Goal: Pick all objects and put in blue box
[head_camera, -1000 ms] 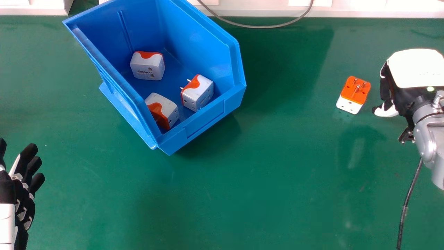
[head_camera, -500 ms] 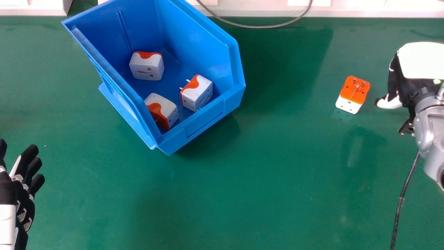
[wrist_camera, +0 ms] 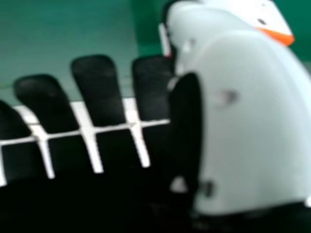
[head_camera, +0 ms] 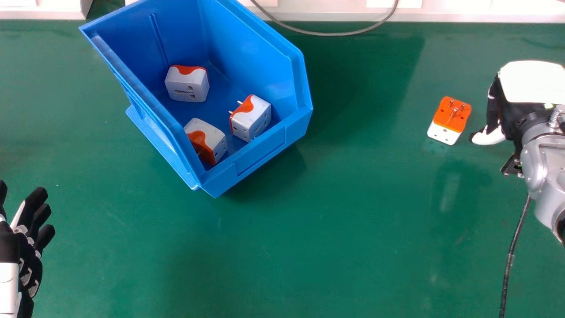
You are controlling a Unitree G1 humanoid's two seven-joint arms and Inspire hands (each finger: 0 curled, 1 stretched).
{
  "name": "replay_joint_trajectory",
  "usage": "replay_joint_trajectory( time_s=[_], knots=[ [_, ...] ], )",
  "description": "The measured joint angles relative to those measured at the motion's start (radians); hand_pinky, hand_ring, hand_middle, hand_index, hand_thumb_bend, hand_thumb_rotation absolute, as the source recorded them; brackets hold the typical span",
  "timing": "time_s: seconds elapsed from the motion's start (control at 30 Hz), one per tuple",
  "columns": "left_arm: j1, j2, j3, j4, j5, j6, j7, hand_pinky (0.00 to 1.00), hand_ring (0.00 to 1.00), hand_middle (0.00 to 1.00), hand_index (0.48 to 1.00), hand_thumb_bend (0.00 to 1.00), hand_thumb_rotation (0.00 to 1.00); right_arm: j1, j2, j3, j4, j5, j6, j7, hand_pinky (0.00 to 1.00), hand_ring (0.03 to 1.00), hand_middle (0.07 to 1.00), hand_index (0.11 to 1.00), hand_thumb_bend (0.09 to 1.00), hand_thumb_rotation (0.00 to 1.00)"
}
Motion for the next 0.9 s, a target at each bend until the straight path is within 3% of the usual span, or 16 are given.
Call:
replay_joint_trajectory(
  time_s=[0.43, 0.53, 0.9],
  knots=[
    [0.0, -0.002, 0.0, -0.002, 0.0, 0.002, 0.003, 0.97, 0.97, 0.97, 1.0, 0.9, 1.0, -0.017, 0.0, 0.027, 0.015, -0.009, -0.009, 0.036, 1.0, 1.0, 1.0, 1.0, 0.946, 0.79],
    [-0.007, -0.002, 0.0, 0.006, 0.0, 0.001, 0.002, 0.97, 0.97, 0.96, 1.0, 0.9, 1.0, -0.023, 0.003, 0.03, 0.015, -0.009, 0.002, 0.035, 1.0, 1.0, 1.0, 1.0, 0.947, 0.78],
    [-0.008, -0.002, 0.0, 0.011, 0.0, 0.001, 0.001, 0.96, 0.97, 0.96, 1.0, 0.9, 1.0, -0.025, 0.006, 0.049, 0.021, -0.016, 0.005, 0.035, 1.0, 1.0, 1.0, 1.0, 0.939, 0.77]
  ],
)
